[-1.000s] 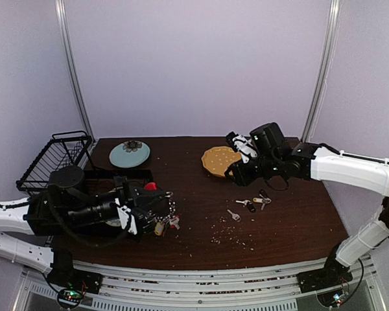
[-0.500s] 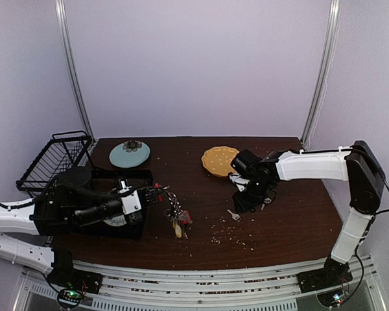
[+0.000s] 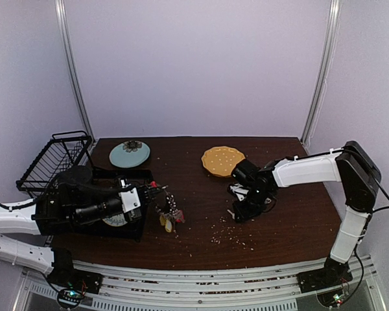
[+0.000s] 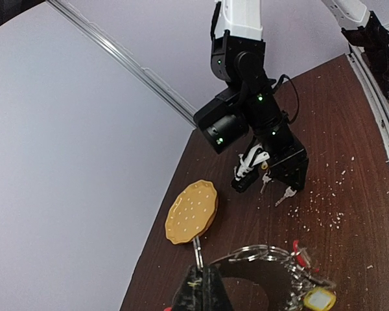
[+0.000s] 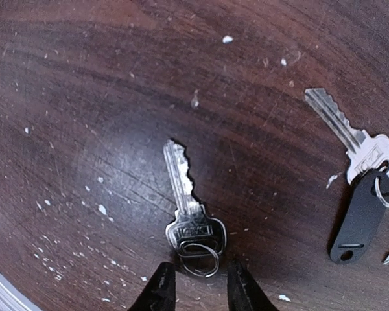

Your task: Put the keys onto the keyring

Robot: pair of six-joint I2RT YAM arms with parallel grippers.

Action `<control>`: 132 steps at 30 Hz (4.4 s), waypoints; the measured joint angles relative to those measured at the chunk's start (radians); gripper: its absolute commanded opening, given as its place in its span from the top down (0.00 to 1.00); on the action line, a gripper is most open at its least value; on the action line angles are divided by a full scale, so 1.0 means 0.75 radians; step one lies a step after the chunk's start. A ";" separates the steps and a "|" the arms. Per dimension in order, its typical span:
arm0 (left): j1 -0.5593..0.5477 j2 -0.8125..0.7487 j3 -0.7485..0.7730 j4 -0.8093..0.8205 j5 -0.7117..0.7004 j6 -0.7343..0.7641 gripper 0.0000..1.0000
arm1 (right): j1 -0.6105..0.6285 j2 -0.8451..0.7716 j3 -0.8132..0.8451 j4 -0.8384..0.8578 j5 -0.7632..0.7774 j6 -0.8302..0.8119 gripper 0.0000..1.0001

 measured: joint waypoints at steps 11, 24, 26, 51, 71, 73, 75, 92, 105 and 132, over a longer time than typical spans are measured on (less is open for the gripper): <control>0.003 -0.001 0.000 -0.001 0.015 0.001 1.00 | -0.027 0.007 -0.015 0.074 -0.019 0.035 1.00; 0.003 -0.002 -0.001 -0.001 0.014 0.009 1.00 | -0.025 -0.083 0.032 -0.009 -0.081 -0.014 1.00; 0.003 -0.001 -0.001 -0.001 0.013 0.010 1.00 | -0.018 -0.135 0.057 -0.034 -0.085 -0.038 1.00; 0.021 0.193 0.005 -0.017 0.038 -0.110 1.00 | 0.362 -0.622 0.142 0.041 -0.134 -0.252 1.00; 0.038 0.258 0.123 -0.026 0.148 -0.336 1.00 | 0.513 -0.496 0.142 0.561 -0.141 -0.340 1.00; 0.043 0.264 0.148 -0.035 0.155 -0.361 1.00 | 0.513 -0.496 0.142 0.568 -0.126 -0.345 1.00; 0.048 0.275 0.168 -0.047 0.160 -0.382 1.00 | 0.513 -0.497 0.142 0.576 -0.114 -0.350 1.00; 0.056 0.298 0.192 -0.106 0.188 -0.419 1.00 | 0.513 -0.496 0.157 0.584 0.033 -0.362 1.00; 0.073 0.298 0.195 -0.112 0.184 -0.421 1.00 | 0.436 -0.545 0.100 0.592 -0.028 -0.323 1.00; 0.079 0.273 0.195 -0.112 0.184 -0.425 1.00 | 0.407 -0.568 -0.392 1.251 -0.474 -0.171 0.70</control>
